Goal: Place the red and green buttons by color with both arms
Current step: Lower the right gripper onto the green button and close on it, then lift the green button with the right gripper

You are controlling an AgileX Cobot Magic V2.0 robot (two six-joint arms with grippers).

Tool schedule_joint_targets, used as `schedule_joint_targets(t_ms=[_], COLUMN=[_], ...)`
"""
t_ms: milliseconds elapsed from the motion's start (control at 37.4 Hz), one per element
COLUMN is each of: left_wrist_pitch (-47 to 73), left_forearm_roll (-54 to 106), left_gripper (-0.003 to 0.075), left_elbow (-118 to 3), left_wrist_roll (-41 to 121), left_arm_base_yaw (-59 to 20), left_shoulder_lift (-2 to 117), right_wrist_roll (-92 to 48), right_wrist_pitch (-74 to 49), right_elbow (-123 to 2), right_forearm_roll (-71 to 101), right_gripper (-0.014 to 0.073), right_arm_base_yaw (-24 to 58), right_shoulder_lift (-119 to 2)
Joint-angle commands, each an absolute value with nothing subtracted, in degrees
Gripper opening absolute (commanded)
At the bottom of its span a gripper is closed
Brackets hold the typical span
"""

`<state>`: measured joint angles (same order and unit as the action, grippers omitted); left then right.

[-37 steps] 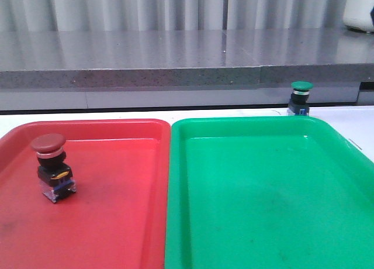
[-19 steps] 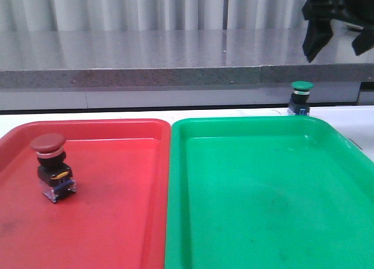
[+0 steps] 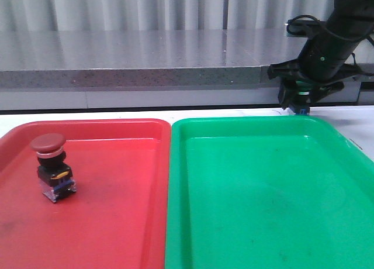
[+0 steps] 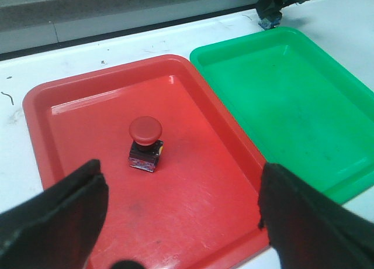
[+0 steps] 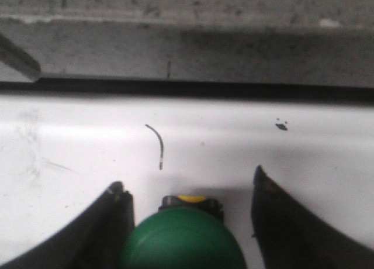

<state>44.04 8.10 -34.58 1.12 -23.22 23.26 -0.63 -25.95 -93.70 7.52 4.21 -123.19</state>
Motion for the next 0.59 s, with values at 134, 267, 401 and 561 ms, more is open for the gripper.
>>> schedule_joint_targets(t_ms=[134,267,401,561], left_wrist_pitch=[39.74,39.74,39.74,39.74], left_forearm_roll=[8.95,8.95,8.95,8.95], left_gripper=[0.0526,0.0526,0.0526,0.0526], left_elbow=[-36.10,-36.10,-36.10,-36.10], left_wrist_roll=[0.54,0.54,0.54,0.54], left_arm_base_yaw=[-22.99,-22.99,-22.99,-22.99], left_shoulder_lift=[23.63,23.63,23.63,23.63], right_wrist_roll=[-1.21,-1.21,-1.27,-1.60], right_wrist_pitch=[-24.19,-25.59,-27.14,-30.70], right_elbow=[-95.94,-95.94,-95.94,-94.72], right_forearm_roll=[9.47,9.47,9.47,9.47], right_gripper=[0.0255,0.0255,0.0255,0.0255], right_arm_base_yaw=[4.37,4.37,4.37,4.60], right_shoulder_lift=[-118.76,-116.24,-112.52,-106.76])
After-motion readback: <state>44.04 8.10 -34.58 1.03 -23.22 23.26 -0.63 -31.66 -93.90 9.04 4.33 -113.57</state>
